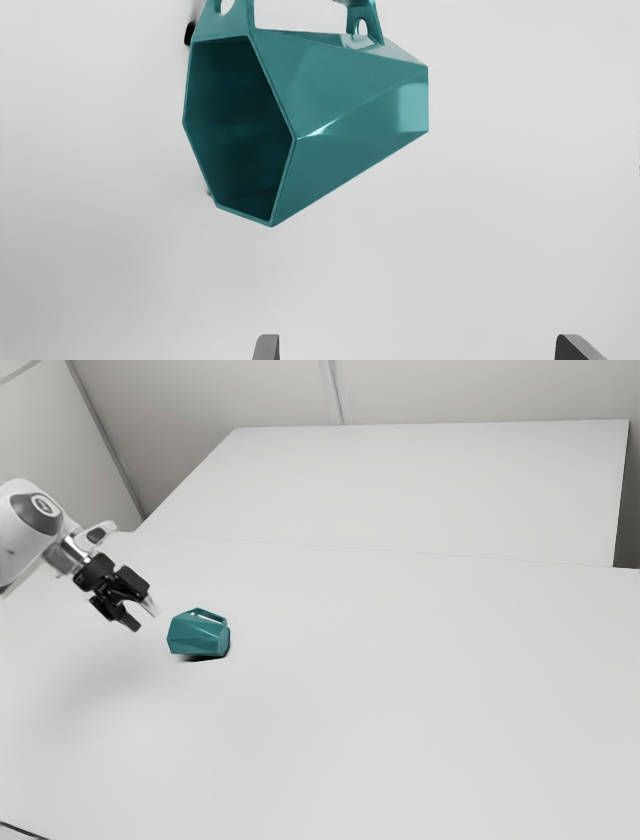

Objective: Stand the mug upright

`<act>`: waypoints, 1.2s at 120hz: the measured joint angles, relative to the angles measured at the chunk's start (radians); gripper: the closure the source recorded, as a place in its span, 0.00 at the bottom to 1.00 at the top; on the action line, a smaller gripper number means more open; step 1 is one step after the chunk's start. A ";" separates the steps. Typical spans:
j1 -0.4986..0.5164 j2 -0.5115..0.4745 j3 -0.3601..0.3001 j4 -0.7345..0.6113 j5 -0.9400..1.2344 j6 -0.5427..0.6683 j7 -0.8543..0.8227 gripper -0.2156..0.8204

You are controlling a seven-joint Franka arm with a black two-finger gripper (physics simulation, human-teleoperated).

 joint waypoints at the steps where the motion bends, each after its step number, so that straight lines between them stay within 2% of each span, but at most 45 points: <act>1: 0.000 0.005 0.002 0.002 -0.005 0.001 0.007 0.21; 25: -0.010 0.123 0.033 0.080 -0.101 0.014 0.157 0.21; 61: -0.014 0.216 0.059 0.136 -0.195 0.018 0.329 0.21; 130: -0.029 0.215 0.060 0.020 -0.365 0.007 0.492 0.21; 135: -0.029 0.214 0.060 0.018 -0.366 0.007 0.499 0.25; 144: -0.029 0.208 0.060 0.018 -0.362 0.010 0.510 0.40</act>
